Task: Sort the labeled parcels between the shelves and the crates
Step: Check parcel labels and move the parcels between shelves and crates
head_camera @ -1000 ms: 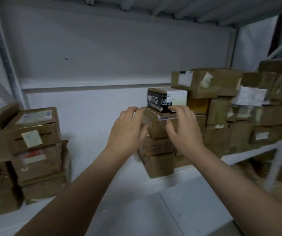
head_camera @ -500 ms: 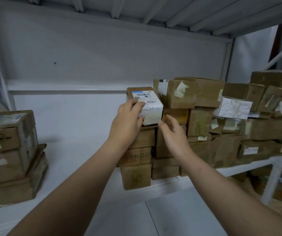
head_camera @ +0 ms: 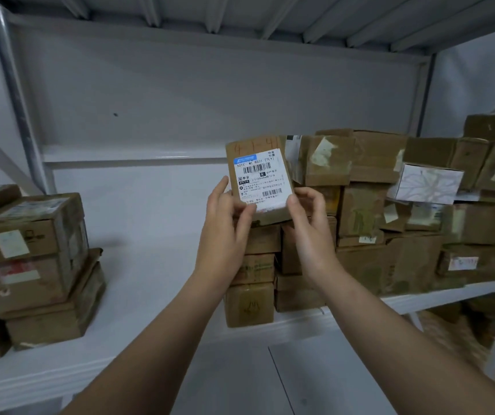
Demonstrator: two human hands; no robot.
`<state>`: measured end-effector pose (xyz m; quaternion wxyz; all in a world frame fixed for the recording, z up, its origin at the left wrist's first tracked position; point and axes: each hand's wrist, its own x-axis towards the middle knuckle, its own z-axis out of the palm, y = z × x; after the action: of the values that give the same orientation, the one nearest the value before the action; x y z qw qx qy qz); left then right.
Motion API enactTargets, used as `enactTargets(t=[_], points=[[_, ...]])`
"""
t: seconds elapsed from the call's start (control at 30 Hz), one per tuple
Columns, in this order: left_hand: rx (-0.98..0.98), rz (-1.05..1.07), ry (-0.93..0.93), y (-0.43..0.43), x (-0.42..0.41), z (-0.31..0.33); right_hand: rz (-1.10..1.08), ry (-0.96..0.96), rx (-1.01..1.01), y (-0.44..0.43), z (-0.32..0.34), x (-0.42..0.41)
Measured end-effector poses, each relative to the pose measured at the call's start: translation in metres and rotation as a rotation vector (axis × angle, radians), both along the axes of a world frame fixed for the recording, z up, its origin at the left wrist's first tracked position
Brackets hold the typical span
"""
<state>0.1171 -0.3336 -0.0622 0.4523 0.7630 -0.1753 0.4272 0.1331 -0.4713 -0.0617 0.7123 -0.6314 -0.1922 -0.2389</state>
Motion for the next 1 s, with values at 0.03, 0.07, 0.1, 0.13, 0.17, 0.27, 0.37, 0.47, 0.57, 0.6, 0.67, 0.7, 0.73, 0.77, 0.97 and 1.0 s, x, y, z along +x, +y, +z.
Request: enactTargets(t=[0.03, 0.07, 0.1, 0.13, 0.17, 0.27, 0.37, 0.47, 0.57, 0.6, 0.67, 0.7, 0.73, 0.77, 0.97, 1.0], points=[[-0.112, -0.07, 0.032, 0.0, -0.006, -0.001, 0.002, -0.029, 0.004, 0.0, -0.001, -0.004], [-0.235, -0.165, 0.053, 0.001, -0.013, -0.002, 0.007, -0.055, 0.003, 0.0, -0.002, -0.008], [-0.339, -0.251, 0.063, 0.003, -0.02, -0.005, 0.013, -0.082, -0.003, 0.001, -0.004, -0.013], [-0.407, -0.304, 0.067, 0.008, -0.027, -0.009, 0.022, -0.111, -0.013, 0.003, -0.007, -0.018], [-0.44, -0.324, 0.067, 0.014, -0.034, -0.014, 0.033, -0.135, -0.026, 0.007, -0.011, -0.024], [-0.413, -0.251, 0.044, 0.038, -0.052, -0.028, 0.095, -0.137, -0.059, 0.025, -0.026, -0.04], [-0.392, -0.191, 0.051, 0.06, -0.065, -0.043, 0.137, -0.108, -0.051, 0.049, -0.043, -0.052], [-0.435, -0.172, 0.049, 0.079, -0.078, -0.053, 0.152, -0.072, -0.062, 0.074, -0.058, -0.06], [-0.472, -0.146, 0.054, 0.097, -0.086, -0.059, 0.19, -0.046, -0.049, 0.098, -0.067, -0.063], [-0.475, -0.133, 0.058, 0.103, -0.088, -0.061, 0.21, -0.041, -0.042, 0.105, -0.069, -0.064], [-0.476, -0.107, 0.064, 0.115, -0.092, -0.065, 0.229, -0.027, -0.054, 0.119, -0.072, -0.064], [-0.483, -0.099, 0.066, 0.121, -0.094, -0.066, 0.231, -0.021, -0.068, 0.125, -0.073, -0.064], [-0.49, -0.091, 0.067, 0.127, -0.096, -0.068, 0.234, -0.016, -0.077, 0.132, -0.075, -0.064], [-0.489, -0.079, 0.07, 0.132, -0.097, -0.07, 0.238, -0.014, -0.08, 0.138, -0.077, -0.064], [-0.247, 0.088, 0.323, 0.167, -0.099, -0.091, 0.251, 0.086, -0.138, 0.171, -0.096, -0.057], [-0.155, 0.142, 0.386, 0.172, -0.099, -0.097, 0.259, 0.117, -0.152, 0.176, -0.101, -0.055]])
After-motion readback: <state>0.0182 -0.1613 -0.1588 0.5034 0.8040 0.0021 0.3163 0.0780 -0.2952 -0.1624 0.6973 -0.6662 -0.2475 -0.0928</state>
